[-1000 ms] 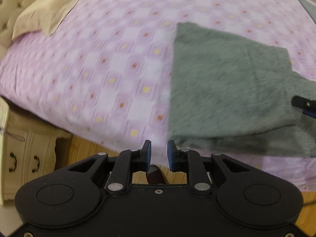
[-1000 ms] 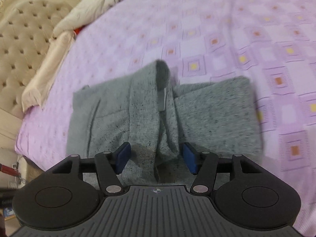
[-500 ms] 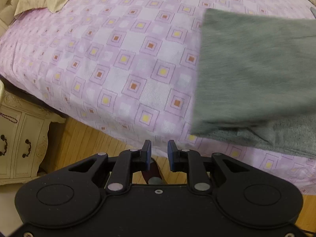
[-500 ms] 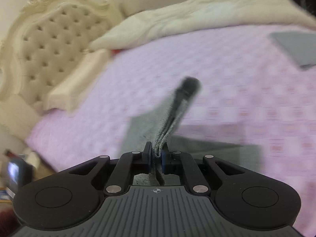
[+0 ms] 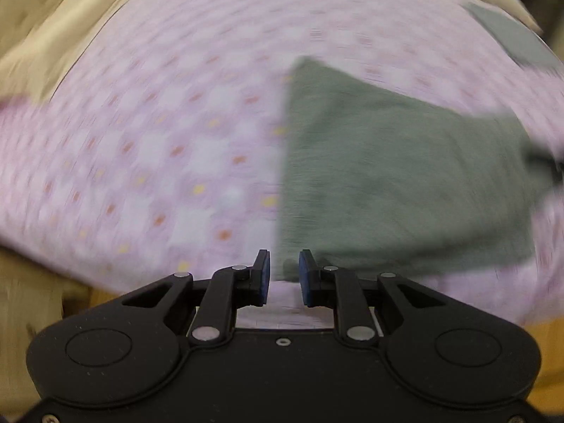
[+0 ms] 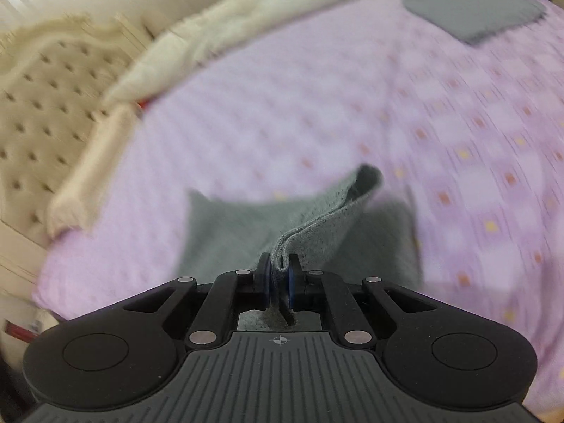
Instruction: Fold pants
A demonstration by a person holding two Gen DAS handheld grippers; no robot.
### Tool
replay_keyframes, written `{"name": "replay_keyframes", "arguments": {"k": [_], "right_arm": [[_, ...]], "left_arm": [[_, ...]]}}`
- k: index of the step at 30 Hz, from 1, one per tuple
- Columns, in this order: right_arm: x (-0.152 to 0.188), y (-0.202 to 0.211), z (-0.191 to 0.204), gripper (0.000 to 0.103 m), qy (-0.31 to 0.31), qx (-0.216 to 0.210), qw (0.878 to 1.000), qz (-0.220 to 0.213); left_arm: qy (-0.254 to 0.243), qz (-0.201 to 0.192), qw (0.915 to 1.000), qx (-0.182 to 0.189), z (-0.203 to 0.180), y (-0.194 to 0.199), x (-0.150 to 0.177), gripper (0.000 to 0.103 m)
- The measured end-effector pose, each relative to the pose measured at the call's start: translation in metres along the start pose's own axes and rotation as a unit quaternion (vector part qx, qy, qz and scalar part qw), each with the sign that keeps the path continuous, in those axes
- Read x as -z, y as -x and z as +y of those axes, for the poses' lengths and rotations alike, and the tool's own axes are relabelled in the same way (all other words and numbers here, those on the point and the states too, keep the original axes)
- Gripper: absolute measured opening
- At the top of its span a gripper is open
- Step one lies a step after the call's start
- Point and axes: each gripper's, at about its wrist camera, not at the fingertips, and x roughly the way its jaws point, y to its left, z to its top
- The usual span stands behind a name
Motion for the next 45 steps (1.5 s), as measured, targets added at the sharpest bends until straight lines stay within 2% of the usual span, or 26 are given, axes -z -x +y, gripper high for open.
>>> {"name": "replay_keyframes", "arguments": {"k": [2,4,9,15,18,20,22,23,24,26,28,29,32,34,35,36,39,42,45], "right_arm": [[-0.017,-0.007,0.013,0.009,-0.004,-0.021,1.0,-0.007],[-0.027,-0.011,0.017,0.009,0.007,-0.029,1.0,-0.008],[-0.032,-0.022,0.02,0.009,0.038,-0.032,0.999,0.006],[-0.03,-0.011,0.023,0.009,0.052,-0.029,0.998,0.015],[-0.029,-0.009,0.023,0.009,0.052,-0.026,0.998,0.017],[-0.028,-0.01,0.023,0.009,0.053,-0.024,0.998,0.017],[-0.027,-0.011,0.021,0.009,0.049,-0.024,0.998,0.018],[-0.026,-0.011,0.02,0.009,0.047,-0.025,0.998,0.019],[-0.025,-0.011,0.02,0.009,0.044,-0.026,0.999,0.019],[-0.023,-0.01,0.019,0.009,0.04,-0.026,0.999,0.017],[-0.021,-0.009,0.017,0.009,0.036,-0.025,0.999,0.016],[-0.02,-0.008,0.015,0.009,0.033,-0.022,0.999,0.015],[-0.015,-0.005,0.006,0.009,0.023,-0.014,1.0,0.011],[-0.008,-0.001,-0.001,0.009,0.016,-0.007,1.0,0.011],[-0.003,0.0,-0.005,0.009,0.015,-0.002,1.0,0.013],[0.002,-0.001,-0.008,0.009,0.017,0.006,1.0,0.014],[0.024,-0.015,-0.028,0.009,0.017,0.051,0.998,0.033],[0.04,-0.042,-0.051,0.01,0.01,0.105,0.991,0.08],[0.039,-0.04,-0.045,0.013,0.022,0.12,0.99,0.076]], "left_arm": [[-0.066,-0.01,0.9977,0.01,-0.026,0.001,0.011,0.027],[-0.108,-0.022,0.9935,0.028,-0.047,0.004,0.022,0.027],[-0.164,-0.037,0.9826,0.079,-0.081,-0.001,0.032,0.027],[-0.205,-0.067,0.9725,0.087,-0.1,-0.022,0.026,0.027],[-0.254,-0.095,0.9592,0.08,-0.113,-0.032,0.024,0.027],[-0.284,-0.094,0.951,0.078,-0.124,-0.043,0.024,0.028],[-0.29,-0.079,0.9513,0.069,-0.128,-0.056,0.024,0.032],[-0.281,-0.068,0.9554,0.059,-0.128,-0.061,0.022,0.032],[-0.255,-0.06,0.9638,0.052,-0.122,-0.064,0.019,0.032],[-0.167,-0.037,0.9834,0.06,-0.097,-0.066,0.011,0.032],[-0.08,-0.021,0.9932,0.081,-0.064,-0.066,0.01,0.032],[-0.048,-0.018,0.9951,0.085,-0.05,-0.065,0.011,0.032],[0.019,0.001,0.9977,0.065,-0.015,-0.065,0.016,0.034],[0.046,0.022,0.9983,0.028,0.004,-0.069,0.021,0.033],[0.059,0.033,0.9974,0.024,0.015,-0.07,0.025,0.03],[0.07,0.042,0.9964,0.023,0.025,-0.071,0.029,0.033],[0.076,0.047,0.9959,-0.014,0.045,-0.063,0.036,0.032],[0.079,0.031,0.9958,-0.033,0.057,-0.048,0.033,0.032],[0.062,0.004,0.9975,-0.034,0.047,-0.037,0.01,0.032]]}}
